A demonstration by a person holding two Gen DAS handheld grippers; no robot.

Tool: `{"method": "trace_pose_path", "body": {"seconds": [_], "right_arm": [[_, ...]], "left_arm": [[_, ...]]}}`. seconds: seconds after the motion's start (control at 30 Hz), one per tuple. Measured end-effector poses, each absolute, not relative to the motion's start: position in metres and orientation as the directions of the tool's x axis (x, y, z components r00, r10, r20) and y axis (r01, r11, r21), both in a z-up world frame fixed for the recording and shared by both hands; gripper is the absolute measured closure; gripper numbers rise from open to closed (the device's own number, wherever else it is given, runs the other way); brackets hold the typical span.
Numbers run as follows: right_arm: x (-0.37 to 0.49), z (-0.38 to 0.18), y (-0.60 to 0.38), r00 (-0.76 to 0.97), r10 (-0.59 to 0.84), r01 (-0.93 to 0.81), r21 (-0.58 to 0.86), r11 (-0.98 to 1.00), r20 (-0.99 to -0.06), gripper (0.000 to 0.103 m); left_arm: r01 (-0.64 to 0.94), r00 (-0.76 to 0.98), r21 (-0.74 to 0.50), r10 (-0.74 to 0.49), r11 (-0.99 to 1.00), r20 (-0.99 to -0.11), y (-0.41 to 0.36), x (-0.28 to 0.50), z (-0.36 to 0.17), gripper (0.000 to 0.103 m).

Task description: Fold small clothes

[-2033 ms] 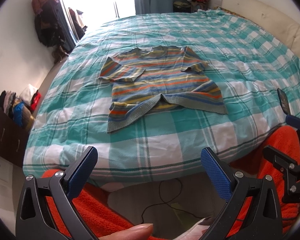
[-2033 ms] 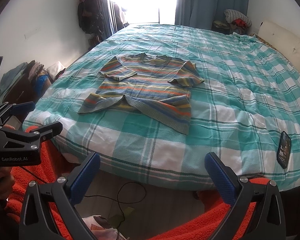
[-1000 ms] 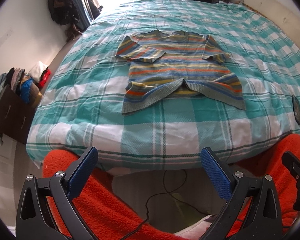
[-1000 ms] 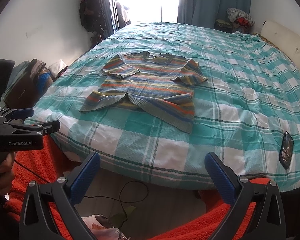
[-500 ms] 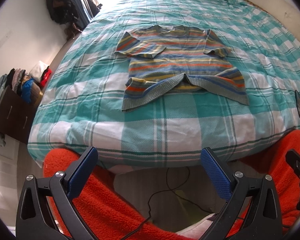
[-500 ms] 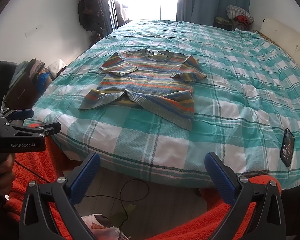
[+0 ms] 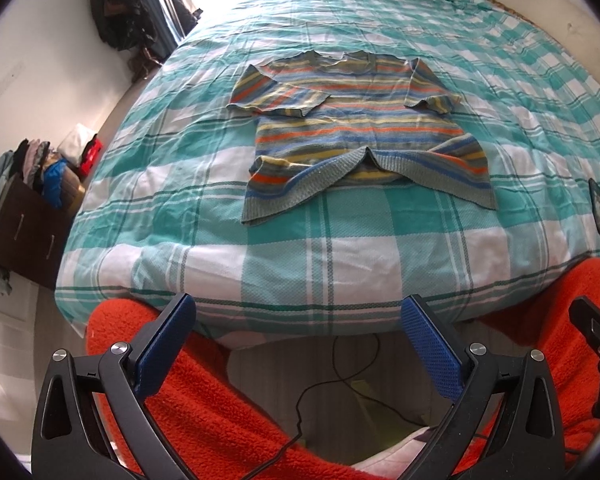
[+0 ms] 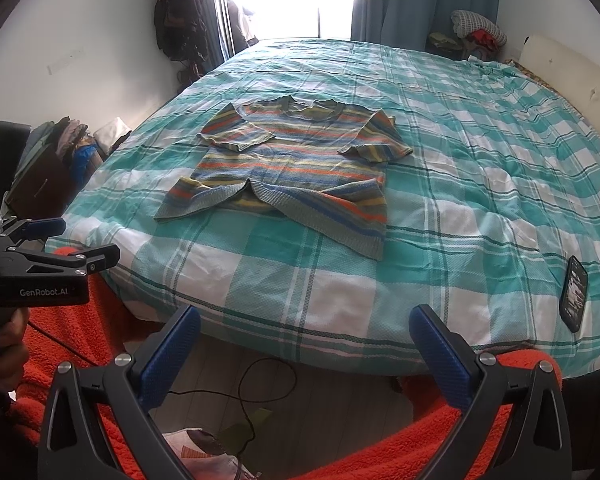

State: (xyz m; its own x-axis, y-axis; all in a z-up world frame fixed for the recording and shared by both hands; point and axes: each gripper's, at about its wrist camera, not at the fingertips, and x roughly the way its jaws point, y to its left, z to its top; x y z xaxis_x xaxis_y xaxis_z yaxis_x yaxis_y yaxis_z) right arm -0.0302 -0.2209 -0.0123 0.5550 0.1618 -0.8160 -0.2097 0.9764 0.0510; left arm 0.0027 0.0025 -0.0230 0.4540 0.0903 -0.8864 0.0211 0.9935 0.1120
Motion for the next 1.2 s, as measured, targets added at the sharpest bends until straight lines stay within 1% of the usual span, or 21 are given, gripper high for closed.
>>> {"method": "trace_pose_path", "body": {"seconds": [0.23,0.43,0.6,0.8,0.87,0.93,0.97,1.0,1.03,1.1,1.2], "right_arm": [[-0.029,-0.015,-0.222,0.552,0.15,-0.208,0.039,0.977,-0.82,0.0],[-0.019,-0.017,-0.232,0.576,-0.025,-0.135,-0.125,0.983,-0.817,0.0],[-0.005,-0.014,-0.241,0.573,-0.078,-0.1,-0.164,0.981,-0.816,0.0],[0.005,-0.016,-0.242,0.572,-0.102,-0.106,-0.197,0.975,-0.814,0.0],[0.007,-0.018,-0.242,0.571,-0.105,-0.108,-0.2,0.974,-0.815,0.0],[0.013,-0.022,-0.242,0.578,-0.093,-0.114,-0.194,0.974,-0.81,0.0],[0.016,-0.025,-0.245,0.591,-0.083,-0.119,-0.188,0.975,-0.803,0.0],[0.017,-0.028,-0.247,0.599,-0.067,-0.125,-0.176,0.976,-0.798,0.0],[0.023,-0.034,-0.255,0.61,-0.012,-0.142,-0.124,0.982,-0.793,0.0],[0.031,-0.045,-0.27,0.616,0.07,-0.16,-0.038,0.986,-0.784,0.0],[0.056,-0.073,-0.295,0.584,0.198,-0.177,0.114,0.978,-0.787,0.0]], "left_arm": [[0.022,0.448,0.11,0.089,0.994,-0.889,0.002,0.002,-0.025,0.001],[-0.012,0.453,0.112,0.105,0.994,-0.885,0.016,0.013,-0.028,0.001],[-0.033,0.455,0.111,0.114,0.993,-0.883,0.026,0.026,-0.027,0.001],[-0.07,0.477,0.065,0.091,0.995,-0.874,0.039,0.036,-0.029,0.0],[-0.069,0.504,0.084,0.107,0.994,-0.857,0.041,0.043,-0.033,0.0],[-0.034,0.54,0.077,0.083,0.996,-0.837,0.046,0.052,-0.046,0.0],[-0.029,0.518,0.078,0.081,0.997,-0.851,0.048,0.057,-0.053,0.0],[-0.027,0.451,0.076,0.08,0.997,-0.889,0.054,0.065,-0.067,0.0],[-0.041,0.409,0.054,0.066,0.998,-0.91,0.061,0.07,-0.077,0.0],[-0.1,0.377,0.011,0.048,0.995,-0.925,0.075,0.073,-0.088,0.0],[-0.184,0.382,-0.019,0.053,0.983,-0.923,0.097,0.075,-0.096,0.001]]}}
